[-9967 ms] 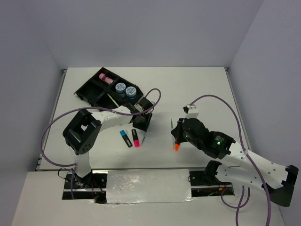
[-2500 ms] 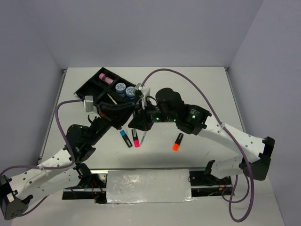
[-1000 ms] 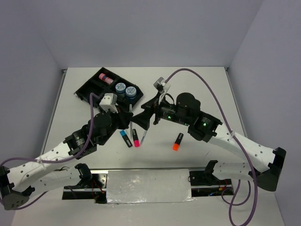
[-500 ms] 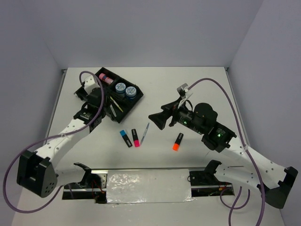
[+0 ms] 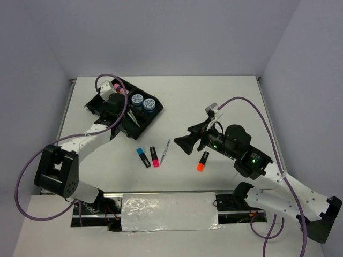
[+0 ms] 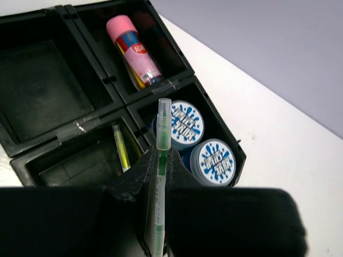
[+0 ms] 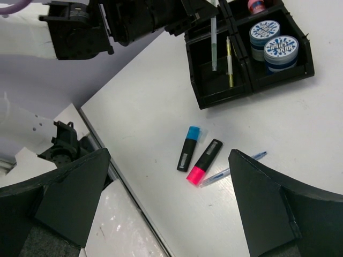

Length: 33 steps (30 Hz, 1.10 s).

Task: Sort the stationery into containers
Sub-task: Place the pen in the storage box.

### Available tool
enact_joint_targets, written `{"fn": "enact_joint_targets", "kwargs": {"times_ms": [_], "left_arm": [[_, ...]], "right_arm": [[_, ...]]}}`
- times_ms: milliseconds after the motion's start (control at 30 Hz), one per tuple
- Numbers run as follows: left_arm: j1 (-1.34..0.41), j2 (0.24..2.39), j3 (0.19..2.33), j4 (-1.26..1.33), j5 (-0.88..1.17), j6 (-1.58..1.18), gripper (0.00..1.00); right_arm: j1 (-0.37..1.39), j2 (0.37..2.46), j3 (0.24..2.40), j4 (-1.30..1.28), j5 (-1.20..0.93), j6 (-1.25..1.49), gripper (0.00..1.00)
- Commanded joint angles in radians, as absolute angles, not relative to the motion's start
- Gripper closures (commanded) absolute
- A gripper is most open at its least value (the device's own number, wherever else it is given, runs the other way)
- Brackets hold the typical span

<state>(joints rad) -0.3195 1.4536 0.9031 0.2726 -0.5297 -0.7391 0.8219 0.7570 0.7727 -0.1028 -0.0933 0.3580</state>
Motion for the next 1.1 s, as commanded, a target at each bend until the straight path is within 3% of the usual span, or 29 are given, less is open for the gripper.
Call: {"fn": "enact_joint_targets", "kwargs": {"times_ms": [0, 133, 233, 333, 367, 467, 600, 800, 833, 867, 933, 1067], "left_arm": [[-0.304, 1.482, 0.899, 0.4, -0.534, -0.747, 1.0], [-0.298, 1.528, 0.893, 0.413, -0.528, -0.756, 0.94], [-0.295, 1.549, 0.887, 0.391, -0.544, -0.785, 0.82], [-0.293, 1.545, 0.882, 0.377, -0.538, -0.802, 0.52], [-0.295, 1.526, 0.885, 0.367, -0.535, -0.814, 0.33], [-0.295, 1.476, 0.887, 0.319, -0.523, -0.839, 0.15], [-0.298, 1.306, 0.906, 0.201, -0.523, -0.865, 0.12], [-0.316, 1.118, 1.011, -0.211, -0.39, -0.822, 0.12], [-0.318, 1.097, 1.009, -0.26, -0.368, -0.807, 0.12], [-0.318, 1.051, 1.003, -0.323, -0.342, -0.789, 0.12], [-0.318, 1.007, 0.977, -0.383, -0.279, -0.735, 0.12], [-0.321, 0.933, 0.966, -0.517, -0.19, -0.605, 0.12]], "right_arm": [[0.821, 0.738, 0.775, -0.078, -0.115, 0.354, 0.0], [0.821, 0.73, 0.75, -0.049, -0.141, 0.367, 0.0], [0.821, 0.738, 0.742, -0.049, -0.13, 0.362, 0.0], [0.821, 0.753, 0.749, -0.055, -0.126, 0.354, 0.0], [0.821, 0.756, 0.75, -0.054, -0.126, 0.353, 0.0], [0.821, 0.785, 0.758, -0.048, -0.121, 0.353, 0.0], [0.819, 0.863, 0.778, -0.052, -0.08, 0.38, 0.0], [0.819, 1.219, 0.962, -0.348, 0.277, 0.668, 0.03], [0.821, 1.308, 1.0, -0.394, 0.296, 0.699, 0.06], [0.822, 1.346, 1.014, -0.403, 0.316, 0.744, 0.18], [0.837, 1.44, 1.044, -0.42, 0.36, 0.796, 0.29], [0.888, 1.551, 1.094, -0.436, 0.412, 0.899, 0.4]]}}
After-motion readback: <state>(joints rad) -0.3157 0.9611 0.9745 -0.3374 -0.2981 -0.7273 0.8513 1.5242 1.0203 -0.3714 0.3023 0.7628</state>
